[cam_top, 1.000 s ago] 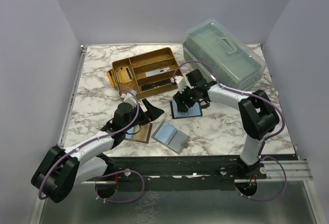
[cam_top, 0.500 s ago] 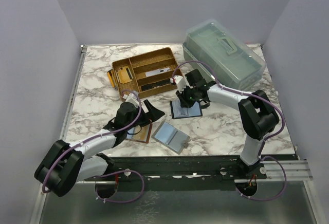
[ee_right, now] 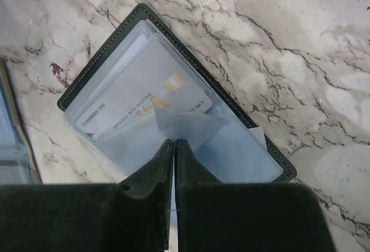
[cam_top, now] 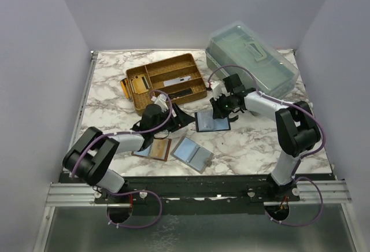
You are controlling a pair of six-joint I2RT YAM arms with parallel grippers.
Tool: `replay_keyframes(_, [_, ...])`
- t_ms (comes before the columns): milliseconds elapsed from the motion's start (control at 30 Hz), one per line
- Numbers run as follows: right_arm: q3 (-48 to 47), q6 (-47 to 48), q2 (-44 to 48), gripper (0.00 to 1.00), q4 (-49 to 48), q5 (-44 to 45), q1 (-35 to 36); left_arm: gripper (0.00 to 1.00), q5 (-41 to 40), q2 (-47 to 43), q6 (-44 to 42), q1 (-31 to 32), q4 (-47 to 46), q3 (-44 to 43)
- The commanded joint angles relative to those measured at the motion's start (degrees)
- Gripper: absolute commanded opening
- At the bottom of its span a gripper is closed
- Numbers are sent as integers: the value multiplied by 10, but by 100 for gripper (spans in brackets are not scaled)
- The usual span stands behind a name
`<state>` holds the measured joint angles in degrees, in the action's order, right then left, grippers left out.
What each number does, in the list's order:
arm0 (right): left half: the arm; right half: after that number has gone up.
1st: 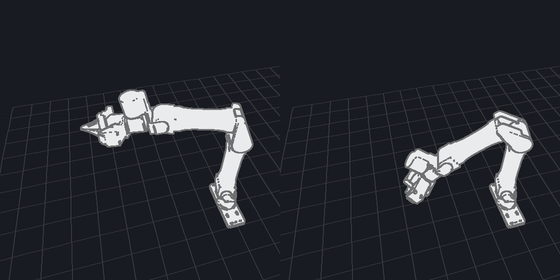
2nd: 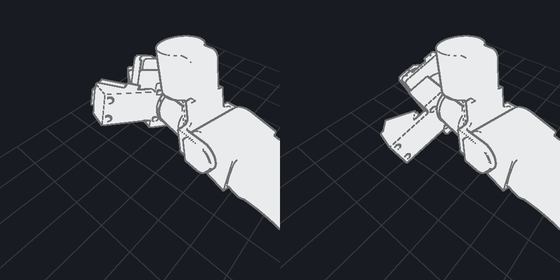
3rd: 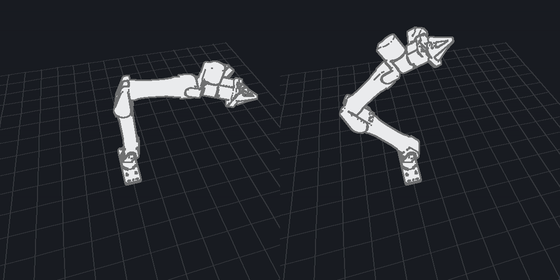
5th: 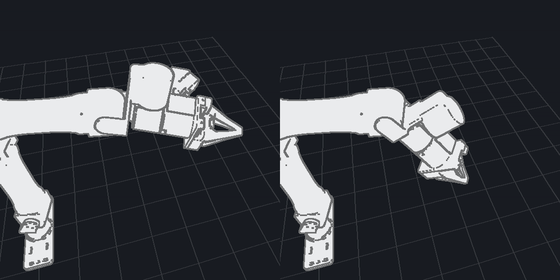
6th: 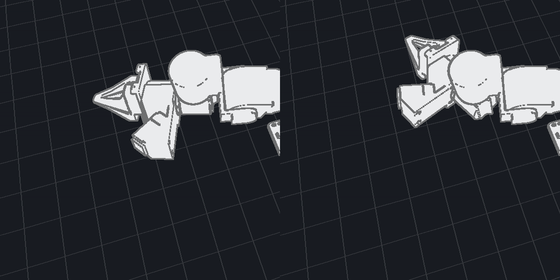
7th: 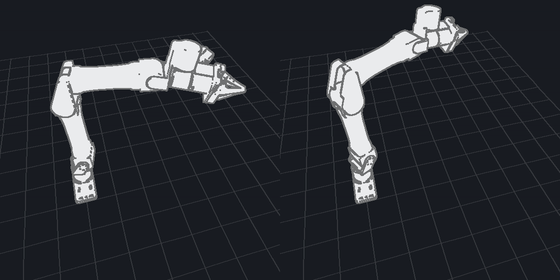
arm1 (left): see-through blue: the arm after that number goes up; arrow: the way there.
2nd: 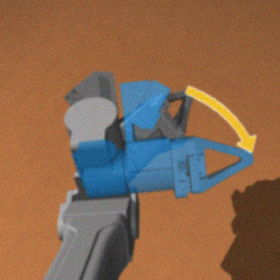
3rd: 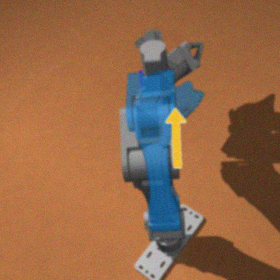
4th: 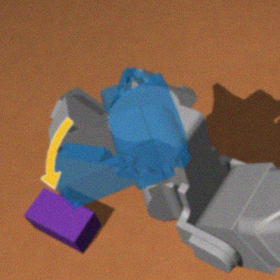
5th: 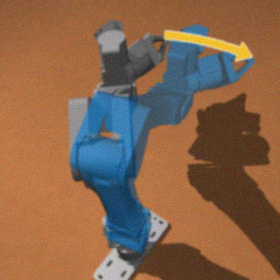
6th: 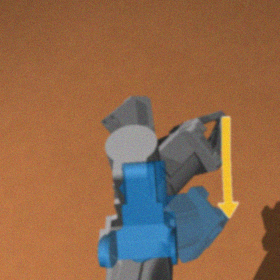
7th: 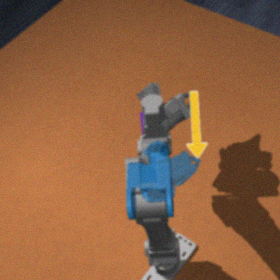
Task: Take the credit cards out of the card holder
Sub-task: Pick up the card holder from the center of the board.
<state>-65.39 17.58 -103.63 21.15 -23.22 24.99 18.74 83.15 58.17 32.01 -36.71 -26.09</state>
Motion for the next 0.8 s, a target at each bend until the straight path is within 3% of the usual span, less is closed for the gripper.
replay_keyframes(0, [4, 3, 18, 7, 32, -41, -18, 64, 51, 75, 19, 3, -84, -49])
replay_keyframes(233, [4, 5, 30, 14, 42, -73, -51, 56, 85, 193, 43, 14, -136, -127])
replay_keyframes(400, [2, 5, 36, 20, 43, -47, -61, 49, 106, 268, 52, 25, -152, -183])
replay_keyframes(600, [4, 2, 74, 29, 36, -29, -87, 47, 116, 312, 56, 35, -155, -221])
replay_keyframes(767, [22, 6, 140, 39, 16, -87, -101, 46, 122, 339, 62, 51, -155, -249])
